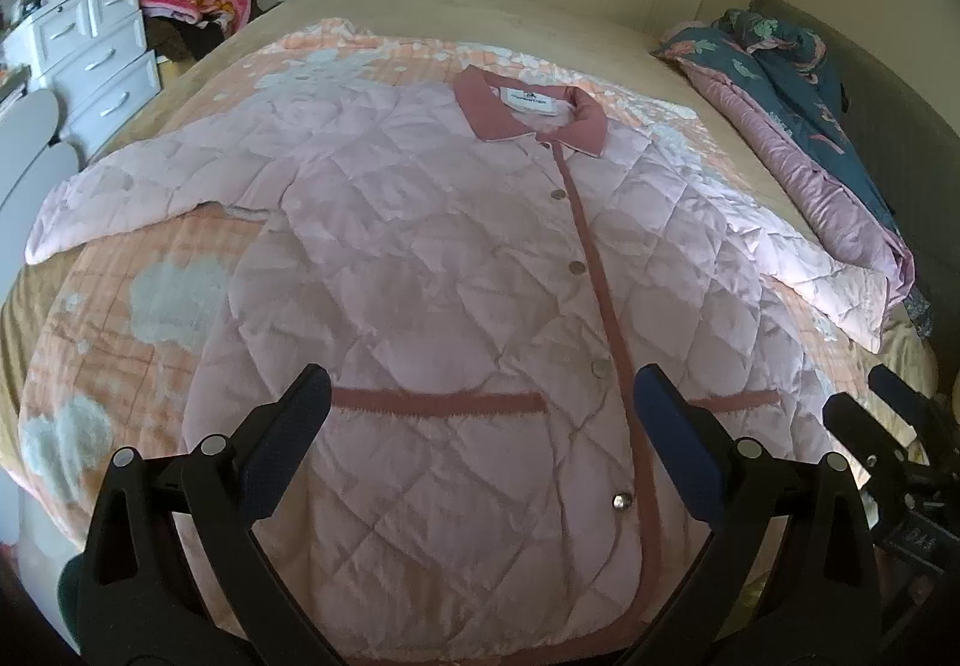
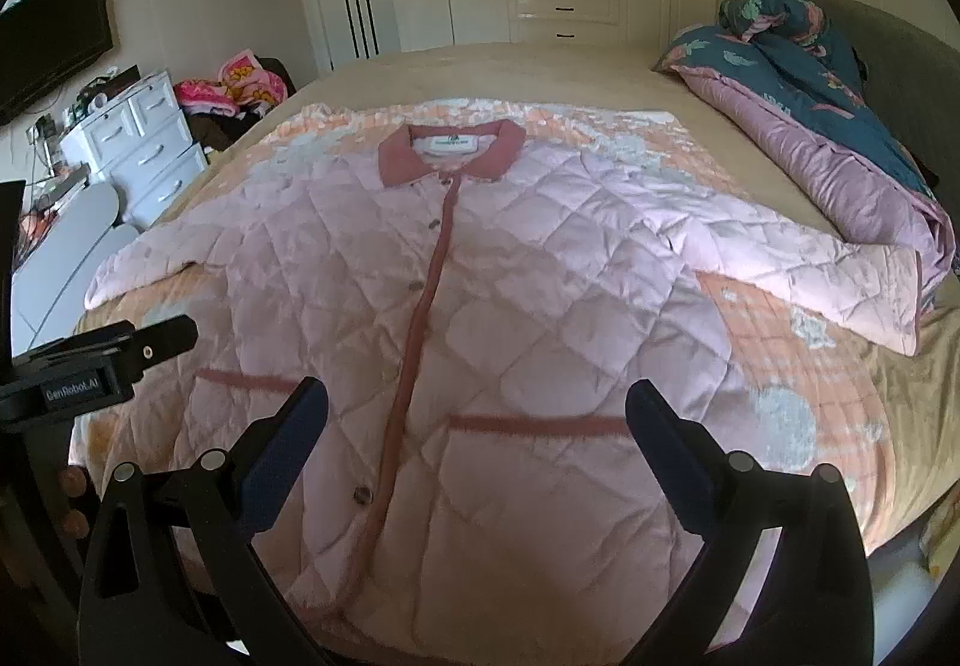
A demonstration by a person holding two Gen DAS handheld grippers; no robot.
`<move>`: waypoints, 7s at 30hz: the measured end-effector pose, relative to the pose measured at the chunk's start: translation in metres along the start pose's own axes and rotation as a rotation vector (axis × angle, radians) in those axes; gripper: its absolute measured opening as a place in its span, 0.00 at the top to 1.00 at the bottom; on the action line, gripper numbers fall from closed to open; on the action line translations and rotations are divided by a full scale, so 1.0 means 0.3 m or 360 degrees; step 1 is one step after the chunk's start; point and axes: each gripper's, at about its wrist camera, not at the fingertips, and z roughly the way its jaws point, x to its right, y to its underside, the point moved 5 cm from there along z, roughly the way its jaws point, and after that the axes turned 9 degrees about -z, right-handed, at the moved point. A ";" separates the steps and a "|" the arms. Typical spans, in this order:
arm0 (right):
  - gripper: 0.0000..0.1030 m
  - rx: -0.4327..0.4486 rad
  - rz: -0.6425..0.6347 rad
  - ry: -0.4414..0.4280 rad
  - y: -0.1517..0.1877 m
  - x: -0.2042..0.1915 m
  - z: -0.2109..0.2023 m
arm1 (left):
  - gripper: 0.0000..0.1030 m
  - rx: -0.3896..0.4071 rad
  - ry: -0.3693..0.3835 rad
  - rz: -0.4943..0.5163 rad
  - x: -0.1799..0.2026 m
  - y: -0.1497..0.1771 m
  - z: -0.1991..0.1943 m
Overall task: Fold large clothes
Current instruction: 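Move the right tool toward the sleeve cuff lying beside the bedding, then close the right gripper on the ribbed sleeve cuff, then lift the sleeve with the right gripper and carry it toward the collar, then lay the sleeve across the jacket front and open the right gripper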
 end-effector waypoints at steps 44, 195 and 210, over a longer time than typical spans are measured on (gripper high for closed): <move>0.04 0.0077 0.0601 0.0264 -0.151 0.750 0.160 | 0.08 -0.0111 0.0099 0.0105 0.440 -0.269 0.274; 0.84 0.0377 0.0098 -0.0152 -0.645 0.121 0.520 | 0.08 -0.0081 0.0361 -0.0502 -0.259 -0.542 0.363; 0.79 0.0224 -0.0082 -0.0255 -0.497 -0.073 0.667 | 0.08 -0.0082 0.0381 -0.0601 -0.308 -0.535 0.361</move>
